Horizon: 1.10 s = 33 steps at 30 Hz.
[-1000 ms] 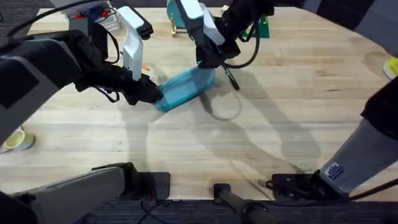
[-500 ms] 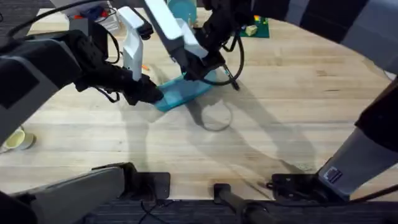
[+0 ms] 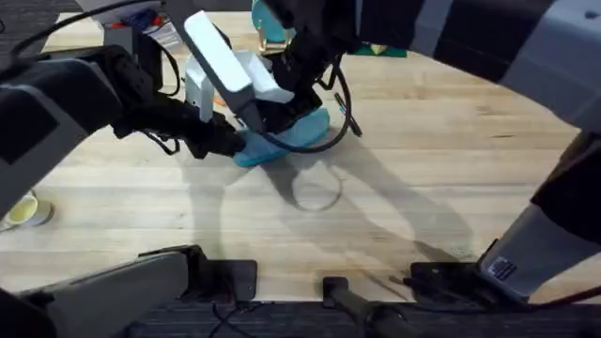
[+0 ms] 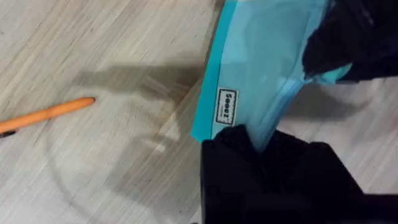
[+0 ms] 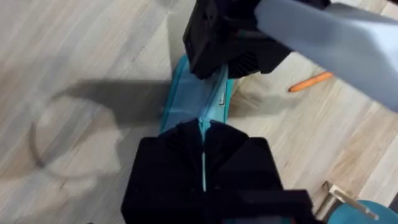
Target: Unzip the bag, pick up the pens from the table one at a time and place them inside, then zip the bag closed.
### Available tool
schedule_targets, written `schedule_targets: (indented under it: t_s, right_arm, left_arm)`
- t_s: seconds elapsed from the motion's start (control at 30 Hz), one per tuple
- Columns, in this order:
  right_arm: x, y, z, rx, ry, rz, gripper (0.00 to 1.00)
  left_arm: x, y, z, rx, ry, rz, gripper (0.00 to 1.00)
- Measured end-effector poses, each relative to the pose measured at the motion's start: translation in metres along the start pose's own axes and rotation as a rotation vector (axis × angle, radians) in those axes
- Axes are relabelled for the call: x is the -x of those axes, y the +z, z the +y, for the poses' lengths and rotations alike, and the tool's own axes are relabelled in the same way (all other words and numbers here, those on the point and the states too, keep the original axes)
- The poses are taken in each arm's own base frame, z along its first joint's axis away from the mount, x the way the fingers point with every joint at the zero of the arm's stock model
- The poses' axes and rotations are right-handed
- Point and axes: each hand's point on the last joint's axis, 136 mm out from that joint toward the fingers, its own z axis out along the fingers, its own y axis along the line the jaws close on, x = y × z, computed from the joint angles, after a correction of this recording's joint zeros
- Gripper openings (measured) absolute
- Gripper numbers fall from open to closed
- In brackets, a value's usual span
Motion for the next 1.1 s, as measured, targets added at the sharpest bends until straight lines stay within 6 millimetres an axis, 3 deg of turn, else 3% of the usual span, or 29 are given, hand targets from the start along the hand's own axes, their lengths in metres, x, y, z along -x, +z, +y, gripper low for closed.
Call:
schedule_targets:
  t_s: [0.37,0.57,0.6,0.93,1.1]
  right_arm:
    - [0.007,0.003,-0.004,-0.017,-0.025,-0.002,0.051]
    - [0.026,0.004,0.001,-0.004,-0.051,-0.041,0.897]
    - [0.027,0.004,0.004,0.007,-0.053,-0.038,0.969]
    - [0.016,0.001,0.027,0.095,0.052,0.023,0.996]
    - [0.011,-0.022,0.024,0.053,0.126,0.032,0.996]
  left_arm:
    - [0.000,0.000,0.001,0.002,0.000,-0.001,0.042]
    - [0.001,0.000,0.002,0.006,0.005,-0.006,0.042]
    - [0.001,0.000,0.002,0.006,0.005,-0.006,0.042]
    - [0.001,0.000,0.002,0.006,0.005,-0.006,0.042]
    - [0.001,0.000,0.002,0.006,0.005,-0.006,0.042]
